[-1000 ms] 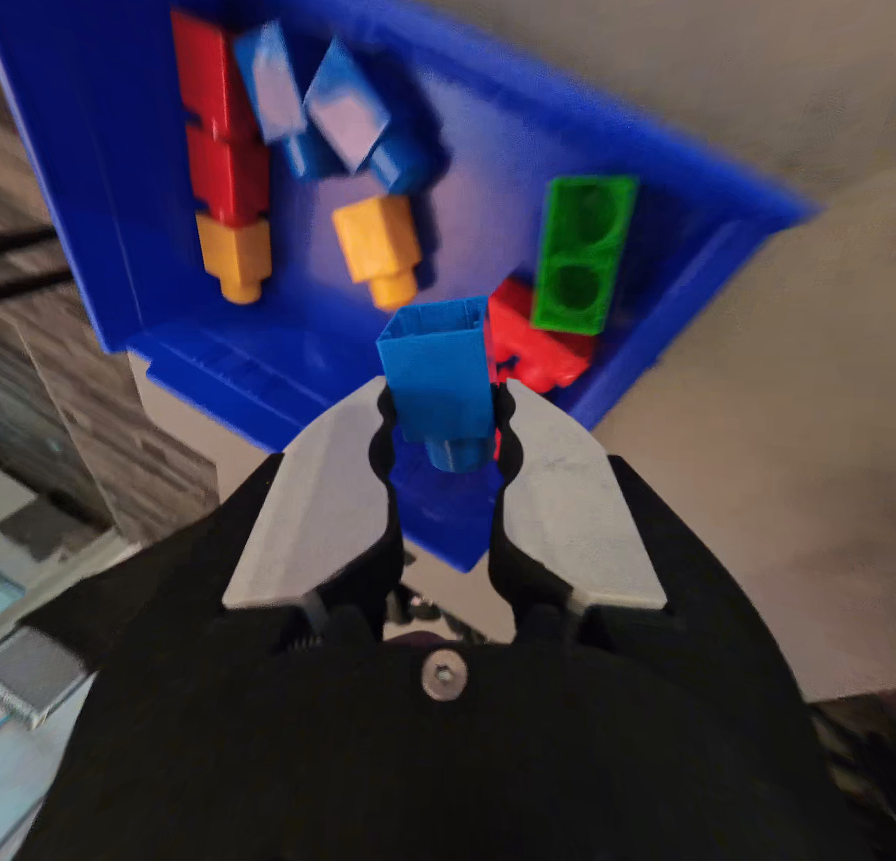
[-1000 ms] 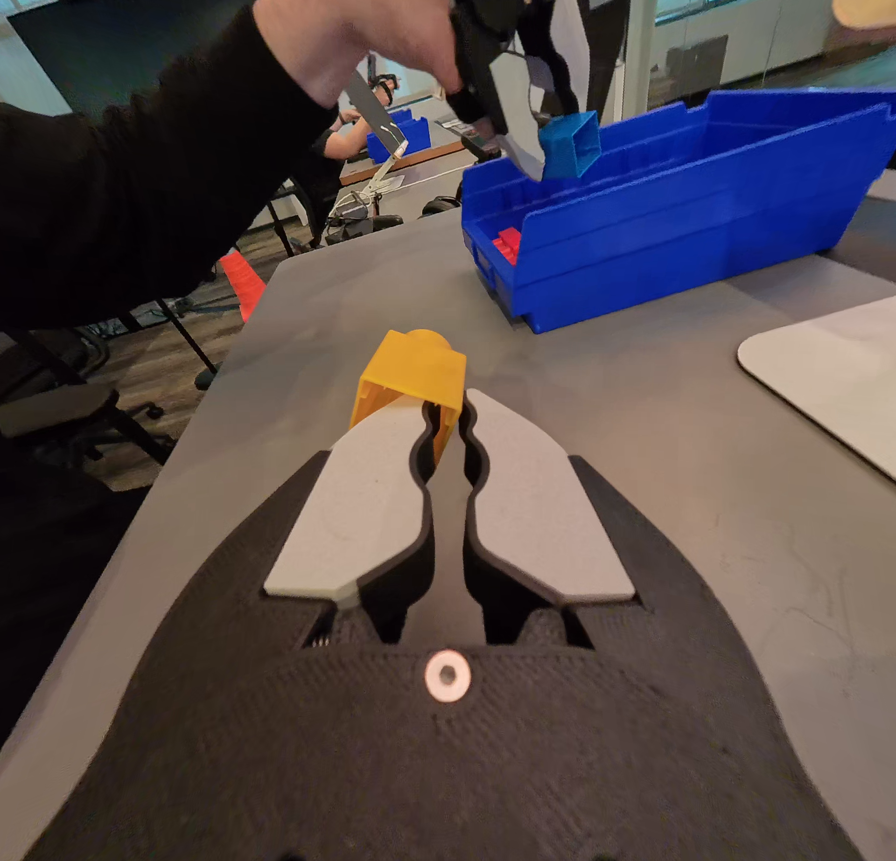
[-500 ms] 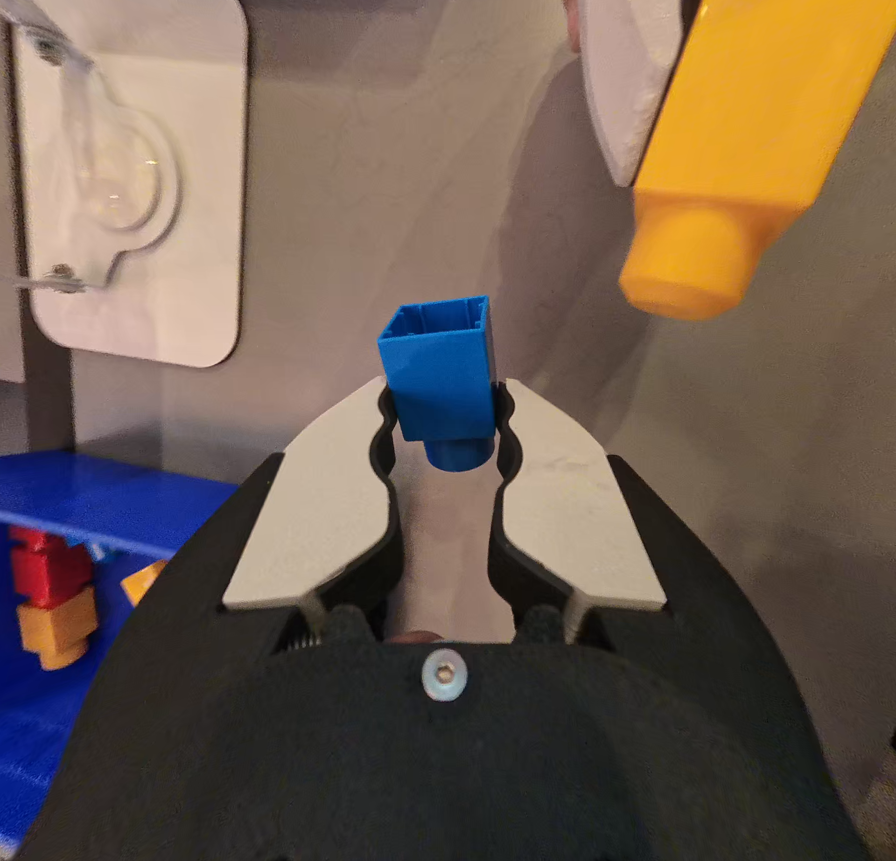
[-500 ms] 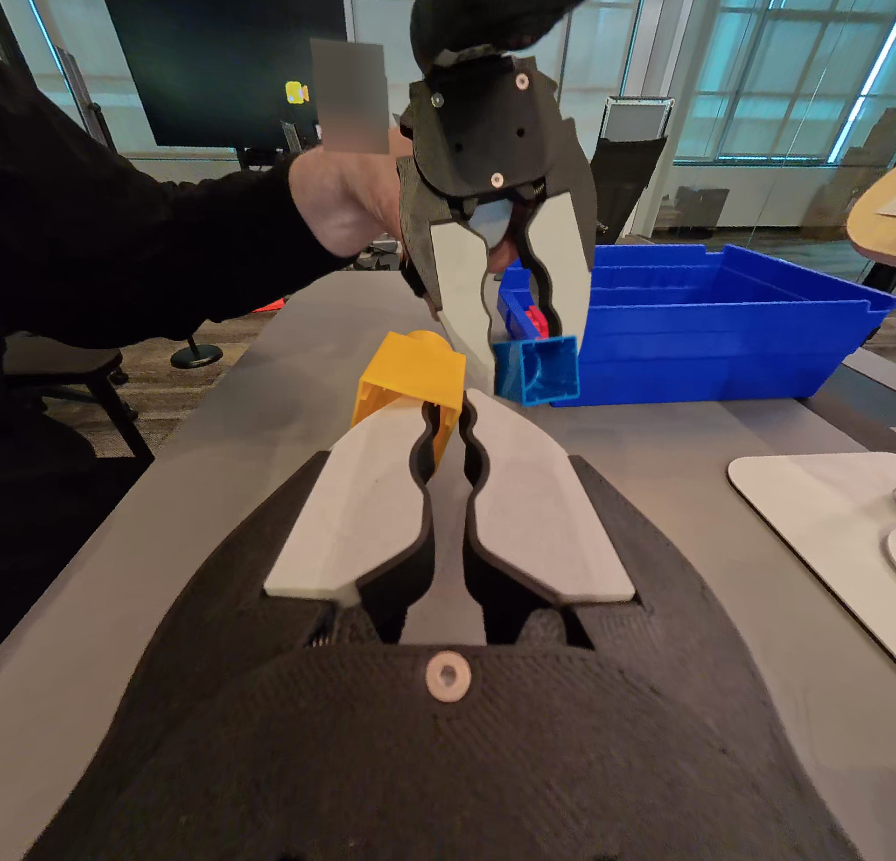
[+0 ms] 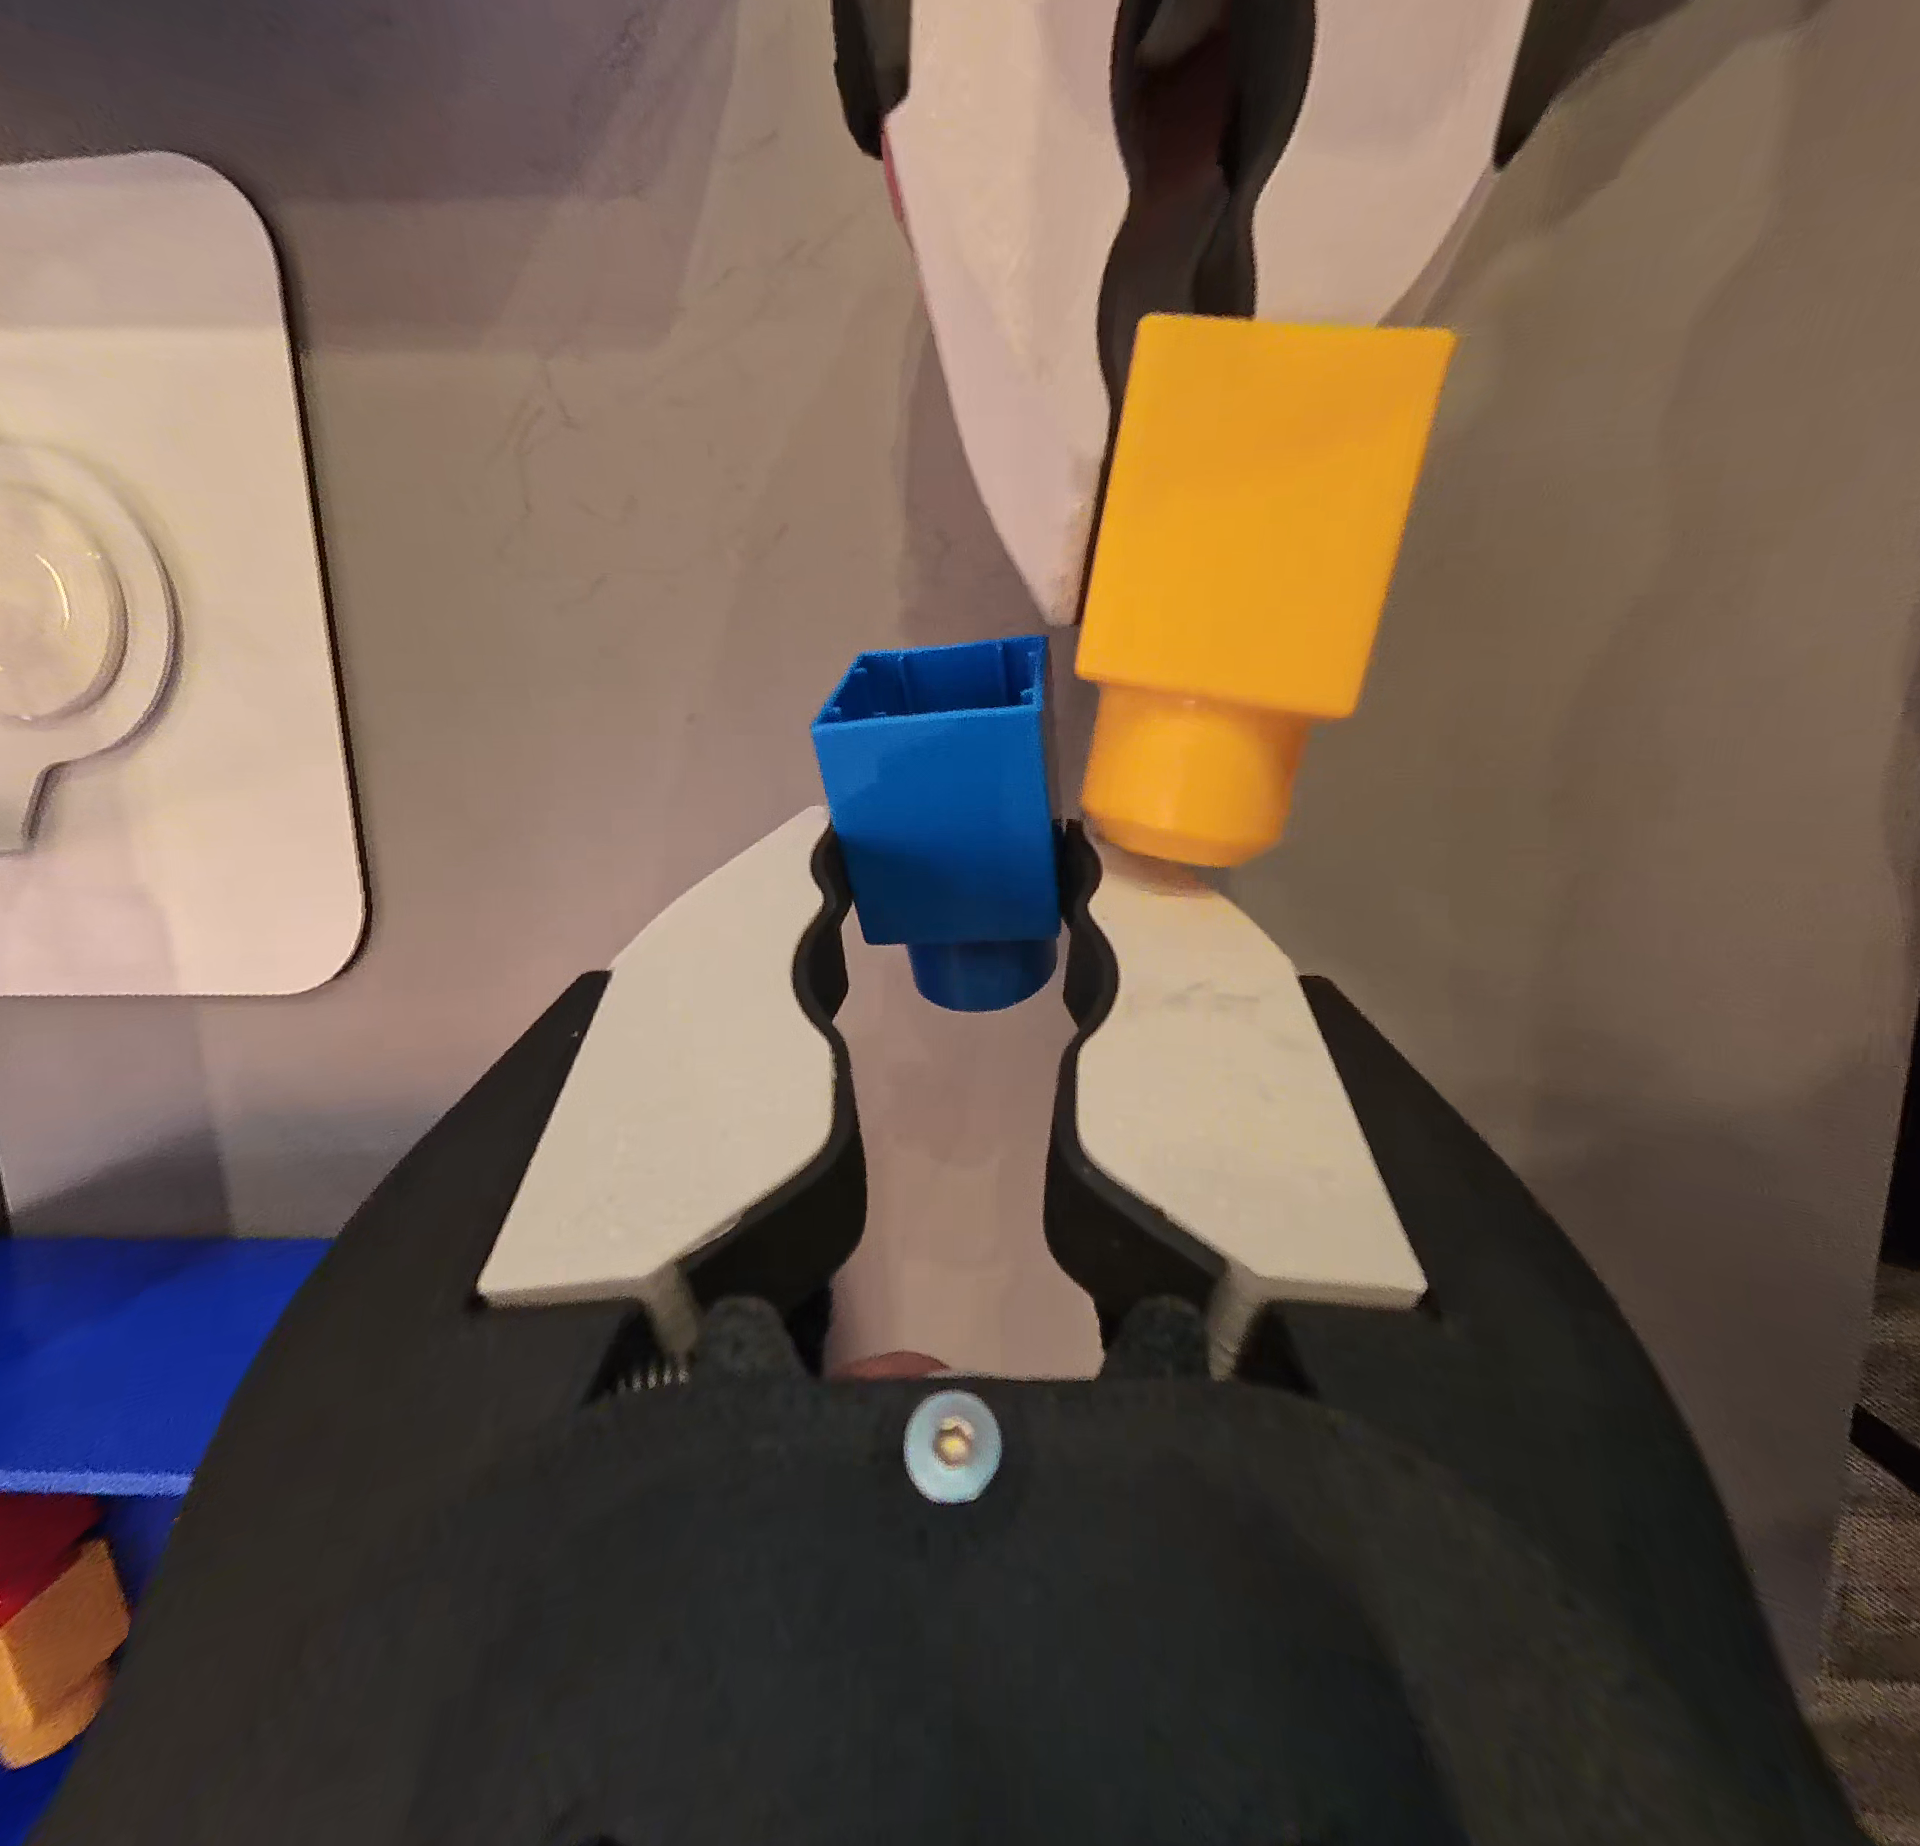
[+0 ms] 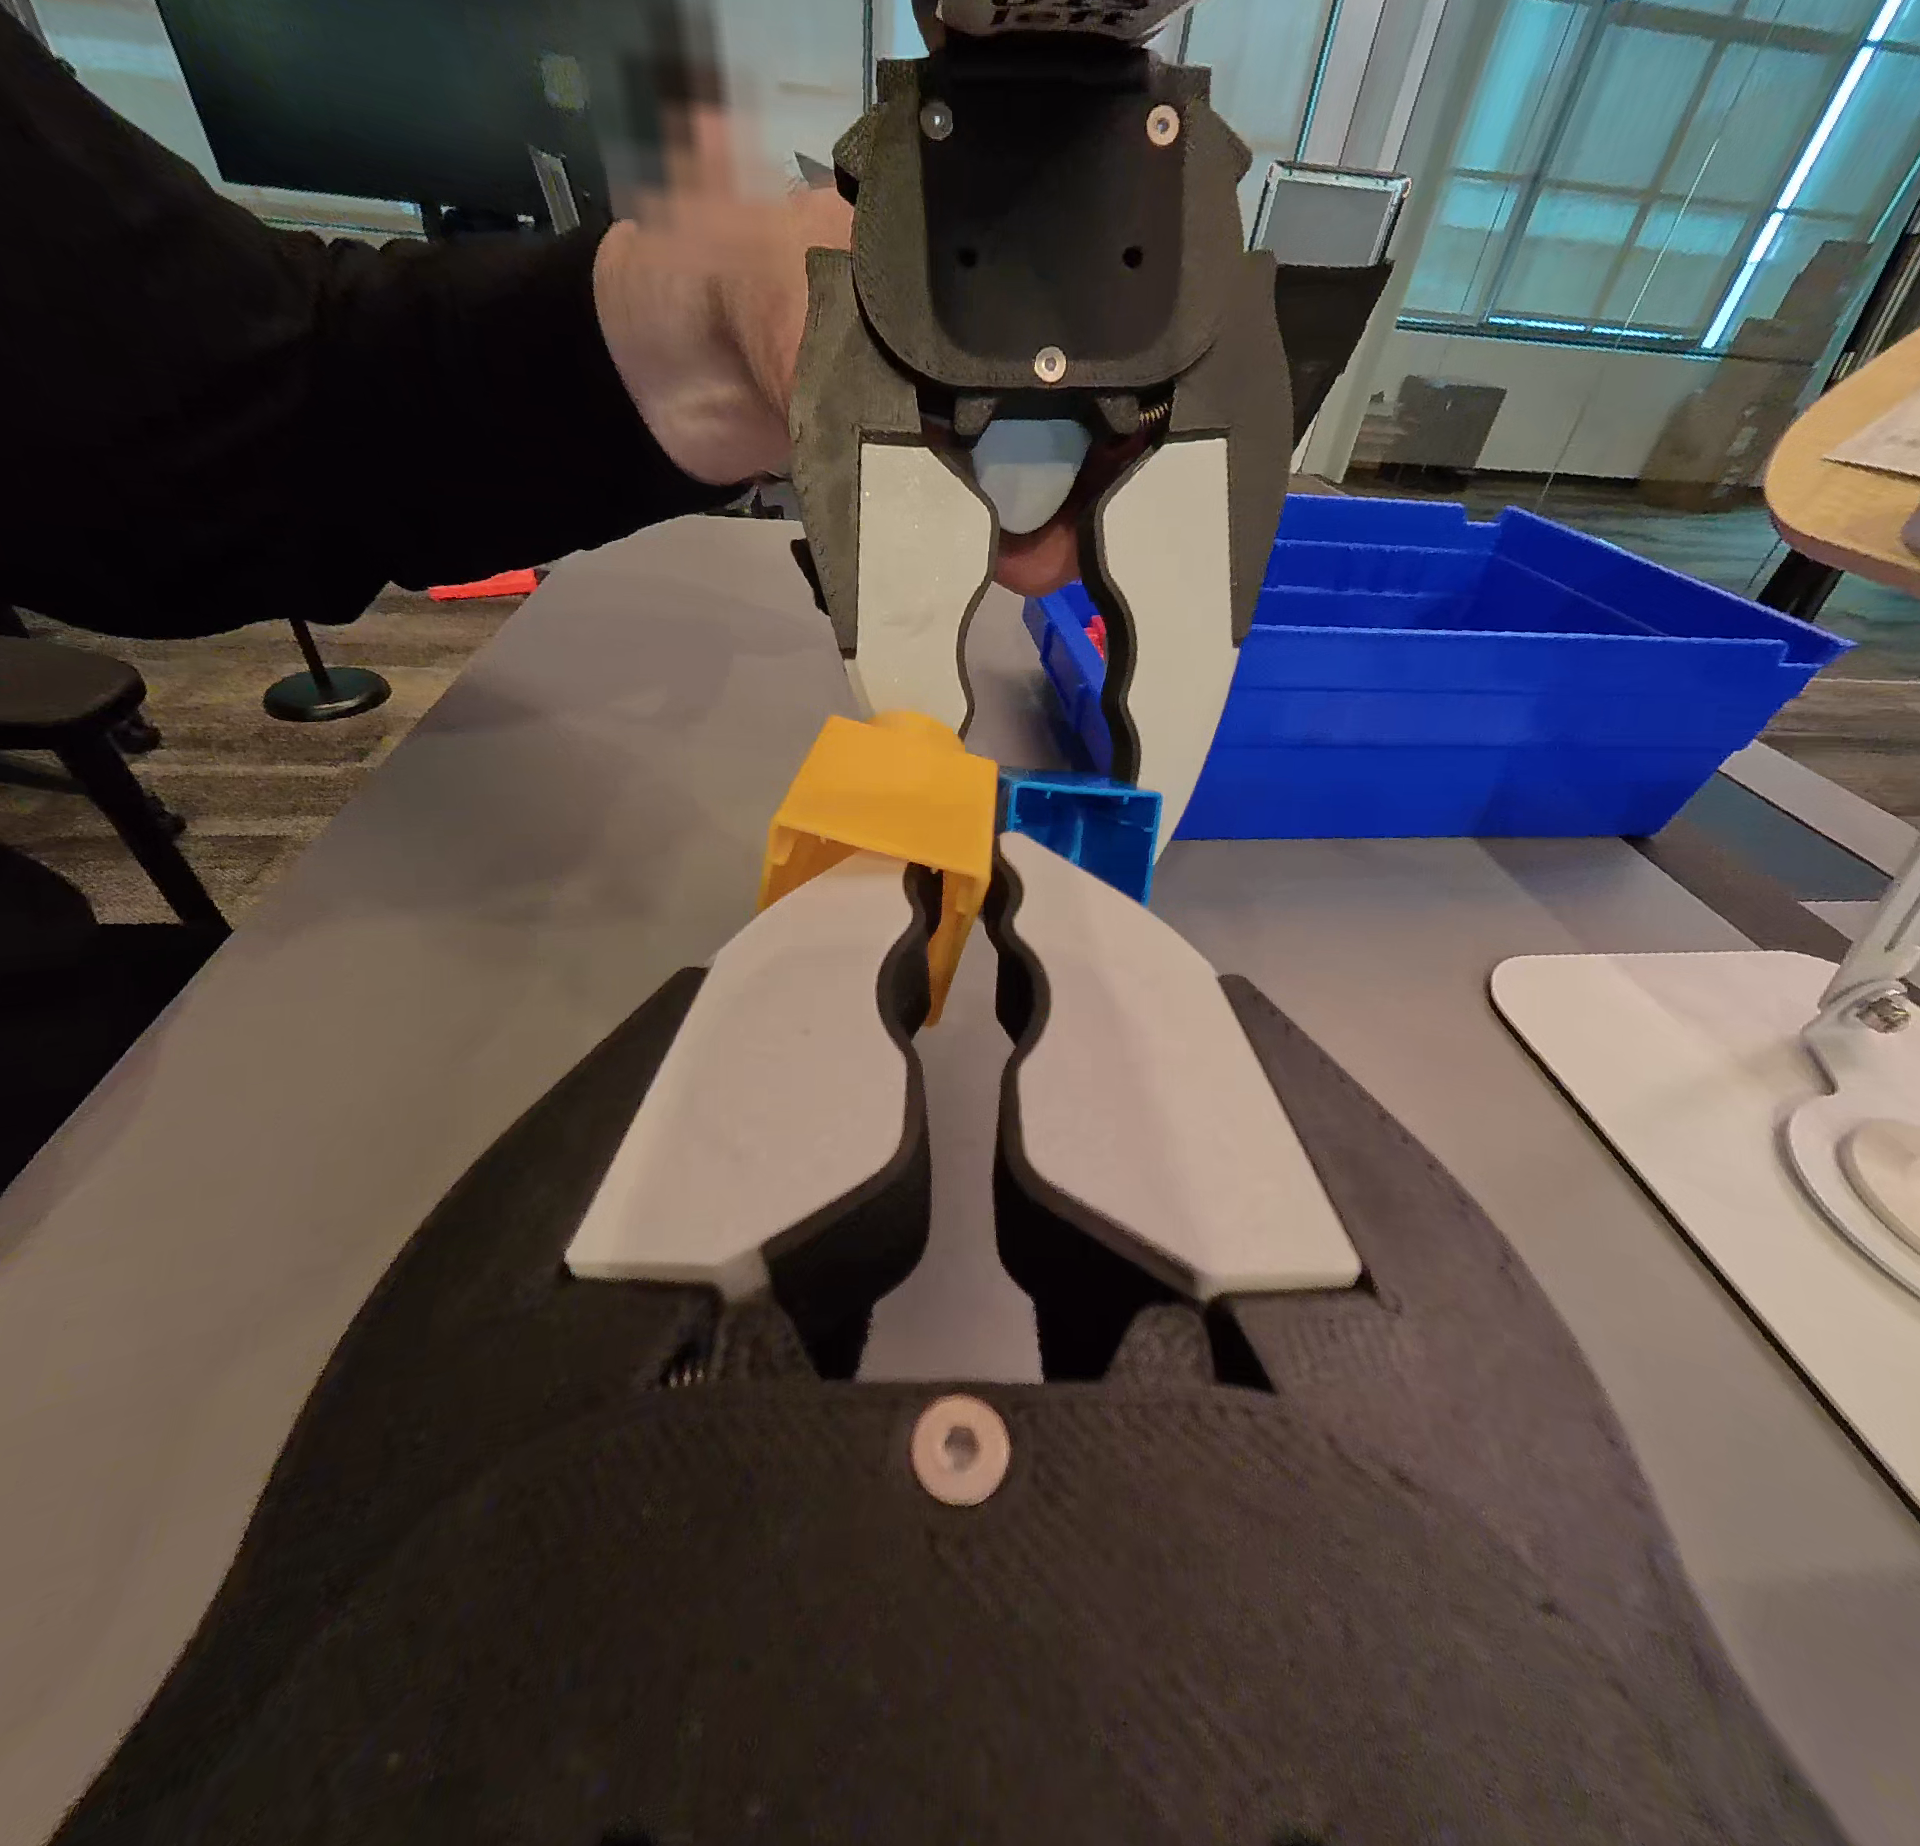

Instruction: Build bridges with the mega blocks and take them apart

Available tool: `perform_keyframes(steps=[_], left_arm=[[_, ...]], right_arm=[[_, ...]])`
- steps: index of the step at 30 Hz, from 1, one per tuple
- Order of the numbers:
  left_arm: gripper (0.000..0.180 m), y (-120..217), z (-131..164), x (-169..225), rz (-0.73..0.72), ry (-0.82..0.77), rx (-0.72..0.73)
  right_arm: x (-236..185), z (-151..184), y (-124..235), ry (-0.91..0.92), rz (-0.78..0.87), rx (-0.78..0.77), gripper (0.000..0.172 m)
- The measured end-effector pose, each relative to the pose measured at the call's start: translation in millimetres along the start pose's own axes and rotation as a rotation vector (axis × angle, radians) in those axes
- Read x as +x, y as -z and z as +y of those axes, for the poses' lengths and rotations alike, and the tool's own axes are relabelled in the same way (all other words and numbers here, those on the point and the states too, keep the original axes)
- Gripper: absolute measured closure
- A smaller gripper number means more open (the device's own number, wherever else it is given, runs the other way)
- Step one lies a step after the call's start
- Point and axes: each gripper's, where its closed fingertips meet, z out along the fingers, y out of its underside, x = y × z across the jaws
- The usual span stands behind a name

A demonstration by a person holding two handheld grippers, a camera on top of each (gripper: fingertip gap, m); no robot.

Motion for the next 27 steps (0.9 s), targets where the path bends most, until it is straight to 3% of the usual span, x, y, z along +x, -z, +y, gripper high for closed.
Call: perform_keyframes(steps=[27], left_arm=[[0.144, 2.5, -8.2, -2.7, -0.080, -0.256, -0.176]], right_arm=[[-0.9, 2.5, -0.2, -0.110, -0.085, 0.042, 0.164]])
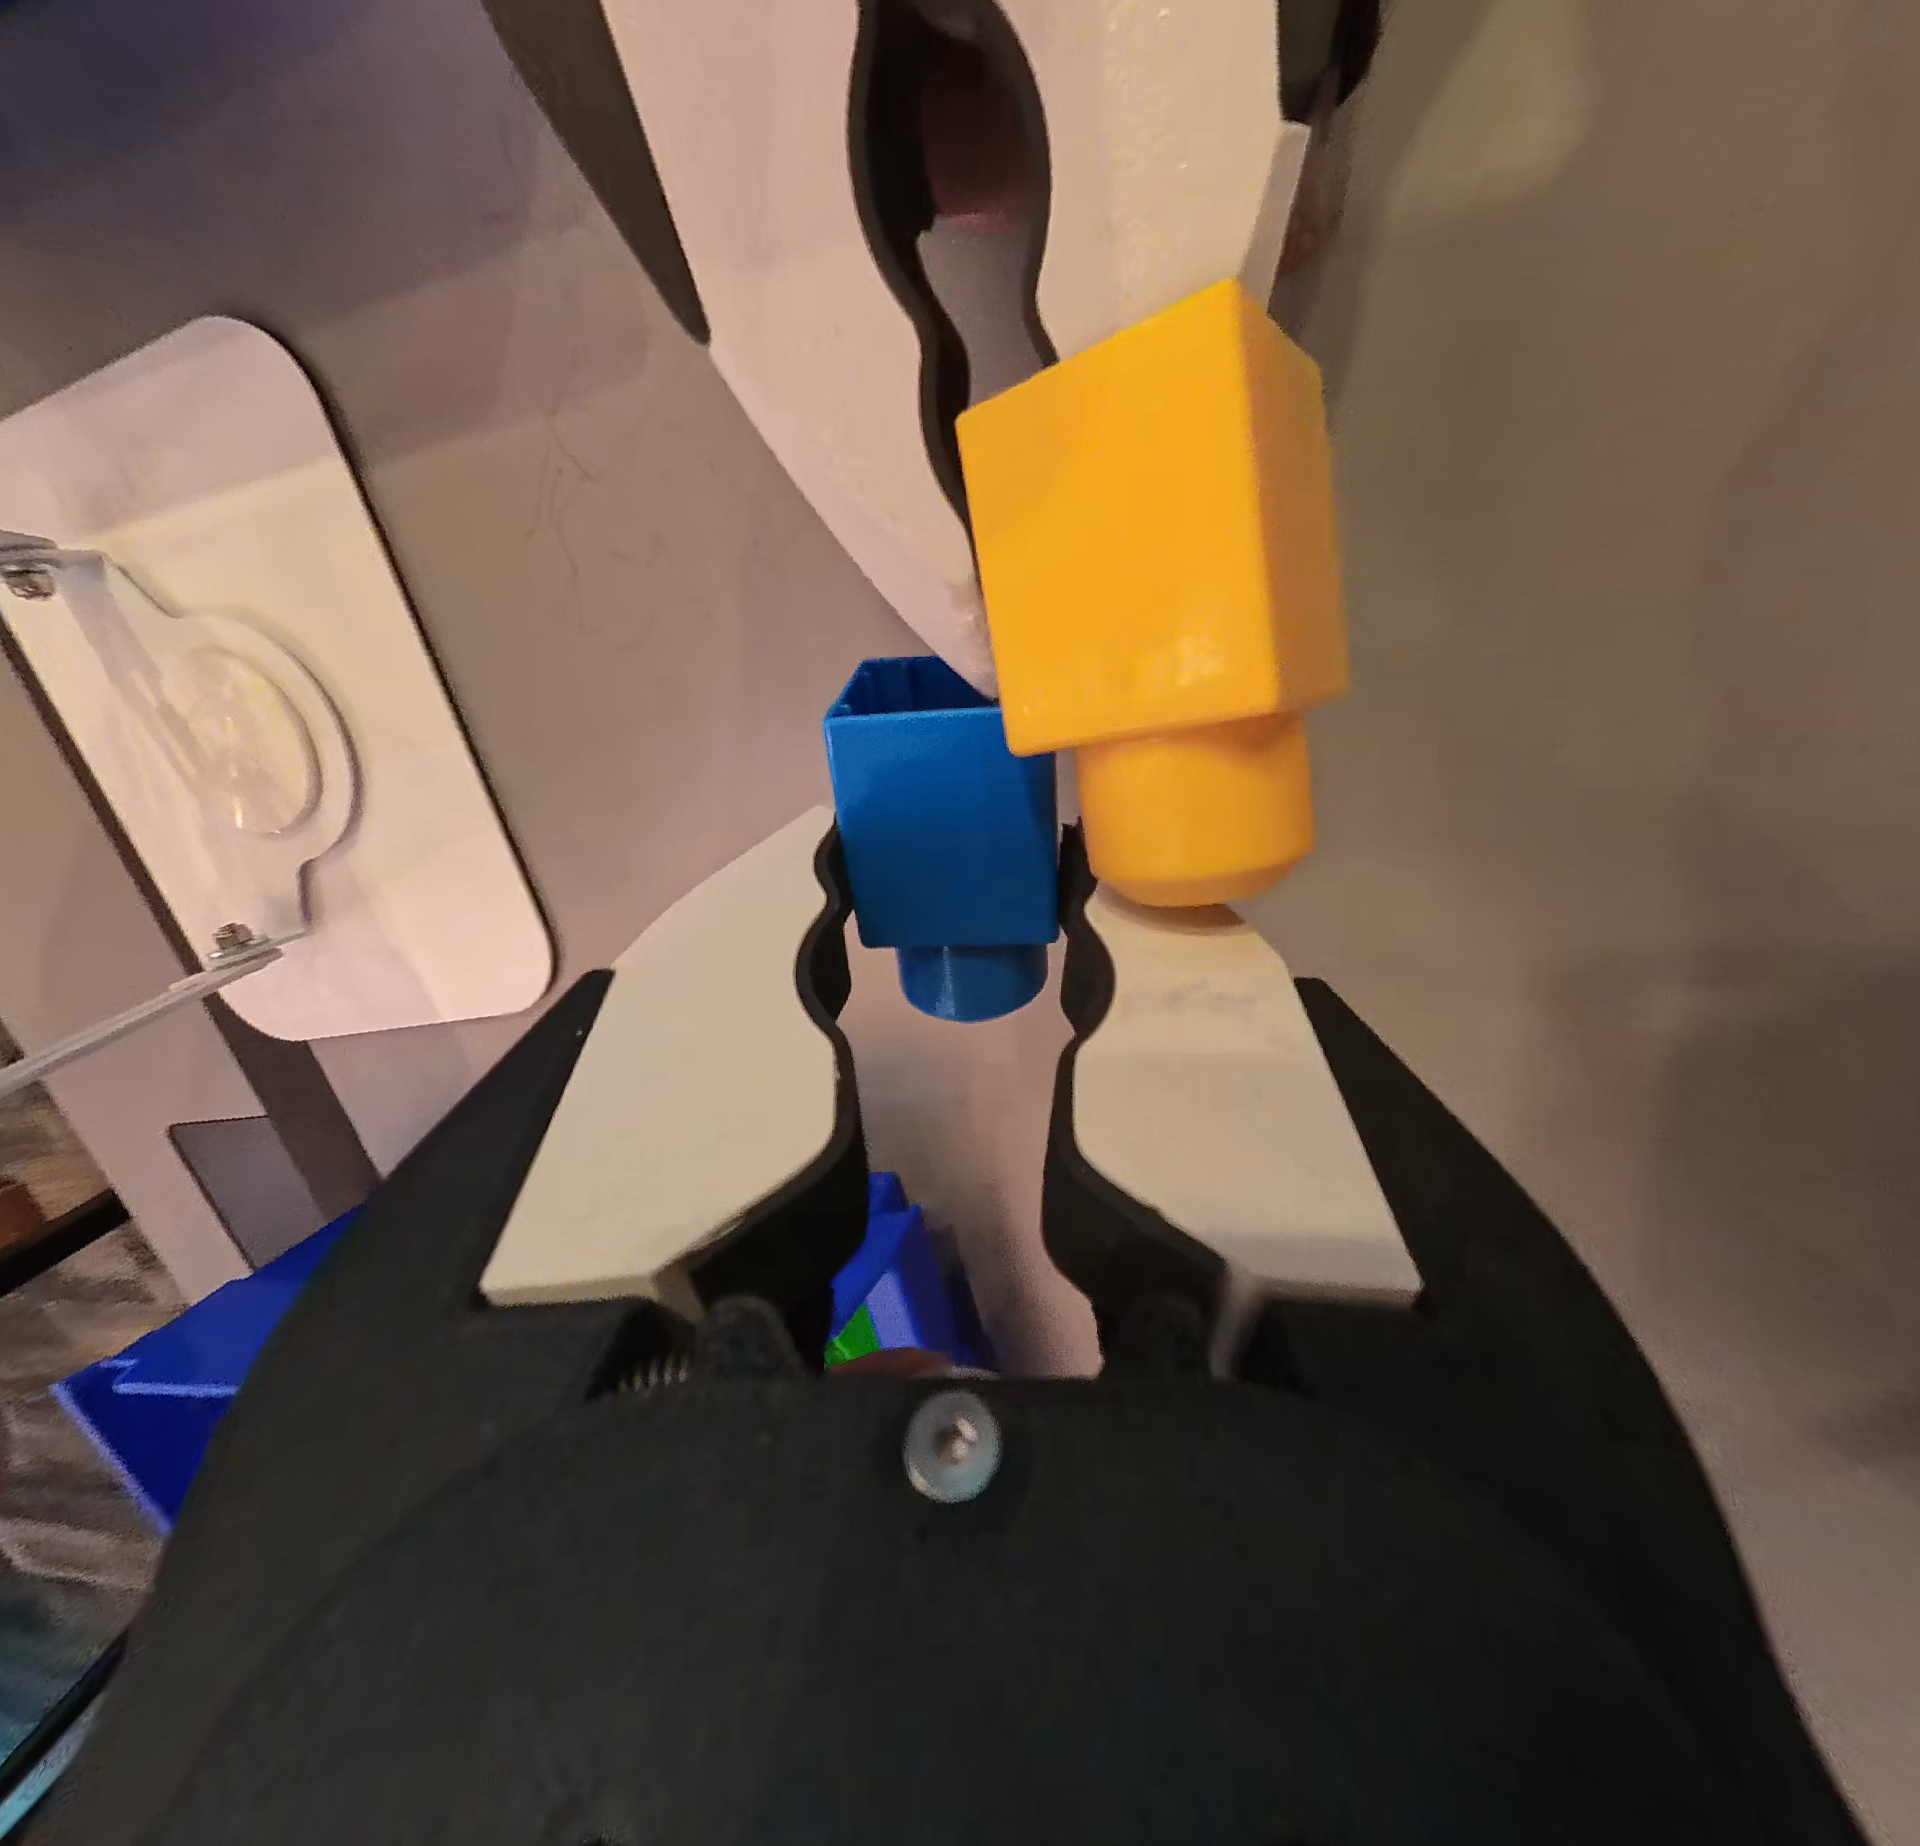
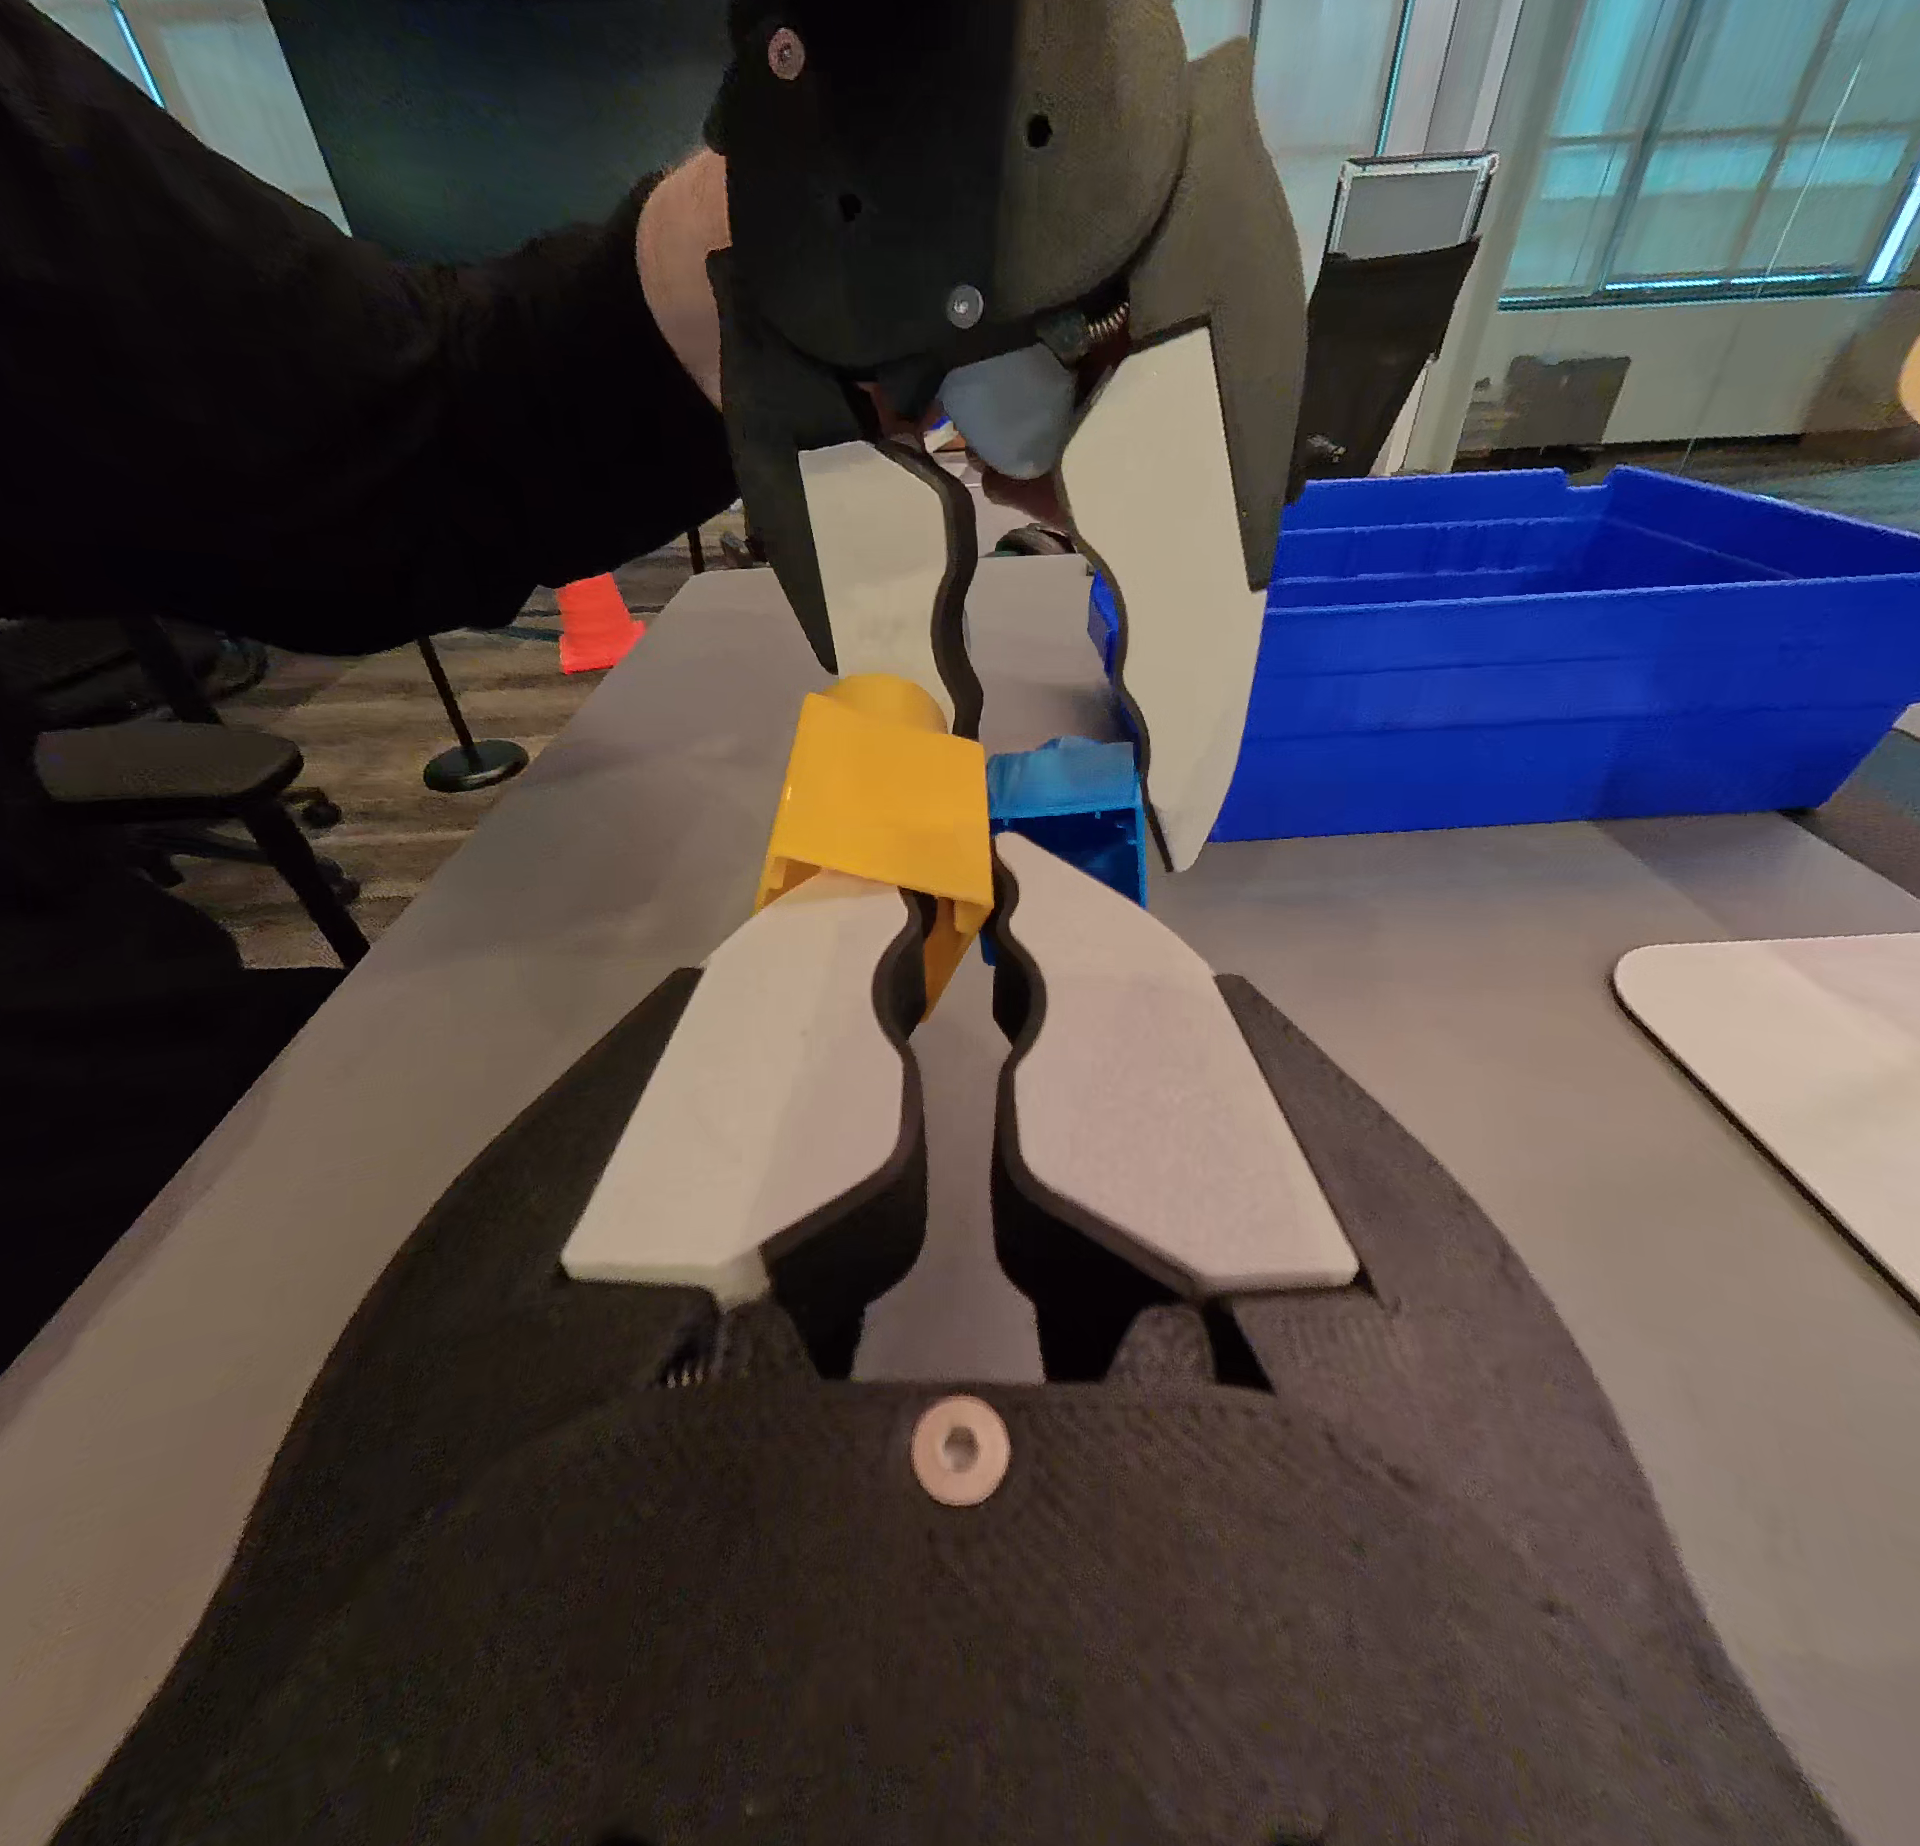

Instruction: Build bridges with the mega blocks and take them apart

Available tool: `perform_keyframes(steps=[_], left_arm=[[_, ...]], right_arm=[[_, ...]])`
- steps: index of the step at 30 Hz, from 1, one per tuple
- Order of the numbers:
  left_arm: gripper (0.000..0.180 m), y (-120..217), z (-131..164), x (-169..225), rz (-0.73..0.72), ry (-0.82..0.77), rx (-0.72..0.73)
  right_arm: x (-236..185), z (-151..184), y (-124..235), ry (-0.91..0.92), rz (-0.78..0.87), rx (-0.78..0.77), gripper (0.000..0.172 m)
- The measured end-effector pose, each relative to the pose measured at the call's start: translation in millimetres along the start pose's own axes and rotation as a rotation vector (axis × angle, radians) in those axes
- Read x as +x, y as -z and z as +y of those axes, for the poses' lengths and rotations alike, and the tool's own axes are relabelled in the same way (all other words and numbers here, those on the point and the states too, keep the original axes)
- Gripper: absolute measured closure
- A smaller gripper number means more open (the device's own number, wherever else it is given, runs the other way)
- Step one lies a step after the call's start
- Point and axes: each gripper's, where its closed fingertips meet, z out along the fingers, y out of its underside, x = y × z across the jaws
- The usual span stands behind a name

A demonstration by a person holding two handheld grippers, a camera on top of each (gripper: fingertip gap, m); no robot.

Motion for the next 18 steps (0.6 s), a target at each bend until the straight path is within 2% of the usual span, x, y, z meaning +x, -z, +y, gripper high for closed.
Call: perform_keyframes(steps=[12, 18], left_arm=[[0.145, 4.5, -9.2, -0.8, -0.029, -0.139, -0.011], [0.145, 1.3, -11.9, -1.4, -0.035, -0.140, 0.009]], right_arm=[[-8.6, -5.5, 0.8, -0.010, -0.057, 0.042, 0.165], [-9.7, -8.1, 3.0, -0.031, -0.071, 0.054, 0.166]])
